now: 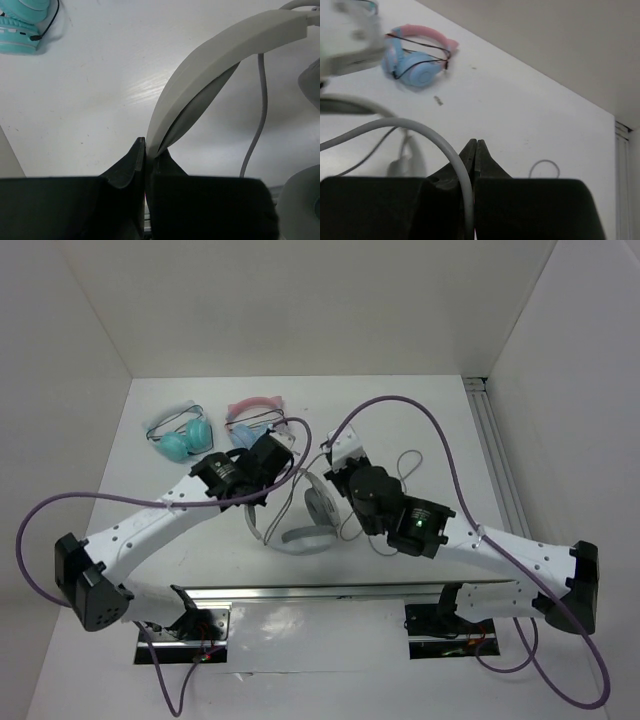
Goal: Wrap the headphones
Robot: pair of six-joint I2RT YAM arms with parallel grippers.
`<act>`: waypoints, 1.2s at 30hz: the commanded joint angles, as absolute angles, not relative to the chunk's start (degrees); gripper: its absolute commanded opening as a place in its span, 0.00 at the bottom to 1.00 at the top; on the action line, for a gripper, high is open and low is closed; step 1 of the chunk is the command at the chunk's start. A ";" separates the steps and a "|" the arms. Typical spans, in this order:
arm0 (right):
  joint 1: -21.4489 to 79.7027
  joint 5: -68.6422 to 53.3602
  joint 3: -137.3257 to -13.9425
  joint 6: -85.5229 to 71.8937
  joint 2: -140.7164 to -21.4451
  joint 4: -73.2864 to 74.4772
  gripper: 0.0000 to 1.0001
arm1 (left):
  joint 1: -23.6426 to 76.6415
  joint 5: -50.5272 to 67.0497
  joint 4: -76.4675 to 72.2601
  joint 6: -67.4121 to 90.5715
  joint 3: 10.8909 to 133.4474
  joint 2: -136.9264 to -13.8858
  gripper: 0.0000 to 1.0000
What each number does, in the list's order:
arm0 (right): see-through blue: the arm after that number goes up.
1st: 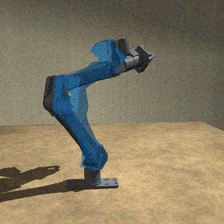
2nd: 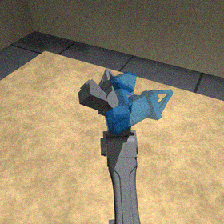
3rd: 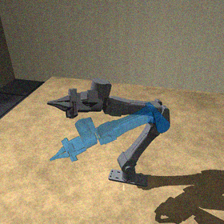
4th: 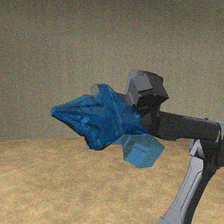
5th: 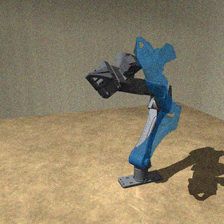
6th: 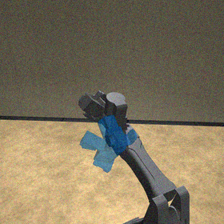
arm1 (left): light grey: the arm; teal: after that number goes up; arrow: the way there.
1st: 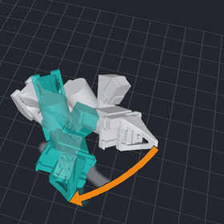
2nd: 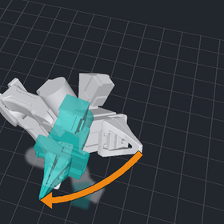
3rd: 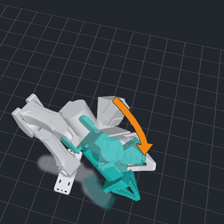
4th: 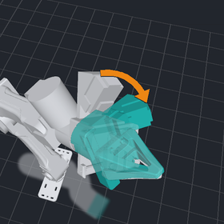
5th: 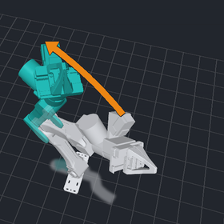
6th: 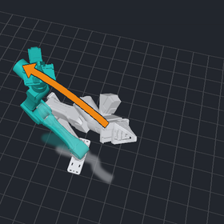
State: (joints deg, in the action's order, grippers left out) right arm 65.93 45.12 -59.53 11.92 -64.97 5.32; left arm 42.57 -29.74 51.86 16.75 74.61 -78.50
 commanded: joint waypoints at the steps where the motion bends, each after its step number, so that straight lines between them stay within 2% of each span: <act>1: 59.10 43.96 -62.67 13.18 -63.90 3.25 0.00 | 45.52 -30.76 53.69 18.98 75.15 -71.65 0.00; 10: 41.41 25.42 -63.37 8.17 -66.88 3.52 0.00 | 60.89 -25.60 62.57 22.32 77.60 -63.55 0.00; 13: 38.68 19.96 -62.84 6.86 -68.81 2.47 0.03 | 60.91 -18.66 62.05 21.71 80.94 -59.26 0.00; 16: 38.14 13.82 -62.84 6.86 -70.58 2.46 0.04 | 60.91 -19.50 63.80 21.53 86.12 -58.62 0.00; 20: 36.92 -4.44 -57.41 5.20 -71.10 -3.41 0.18 | 60.91 -22.67 64.34 22.85 92.71 -58.01 0.00; 22: 36.30 -15.61 -53.45 2.74 -72.59 -11.58 0.26 | 60.91 -22.68 62.67 23.64 96.23 -58.53 0.00; 24: 36.30 -22.89 -52.65 -2.36 -77.75 -17.71 0.26 | 60.91 -23.99 60.13 26.09 98.77 -59.14 0.00; 29: 37.35 -27.86 -48.26 -10.88 -88.66 -32.58 0.27 | 60.91 -30.84 53.62 31.54 102.47 -60.29 0.00; 33: 37.97 -30.85 -43.86 -17.13 -96.93 -44.63 0.30 | 60.91 -46.26 52.82 39.10 105.90 -60.29 0.00; 36: 40.34 -30.67 -39.21 -18.72 -101.24 -51.05 0.31 | 60.91 -55.86 57.90 46.82 111.34 -63.35 0.00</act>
State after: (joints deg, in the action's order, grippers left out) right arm 38.22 -27.40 -41.80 -14.31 -99.83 -36.69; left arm 60.86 -42.04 62.48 35.31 104.73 -62.04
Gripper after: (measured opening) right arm 0.305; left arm 0.120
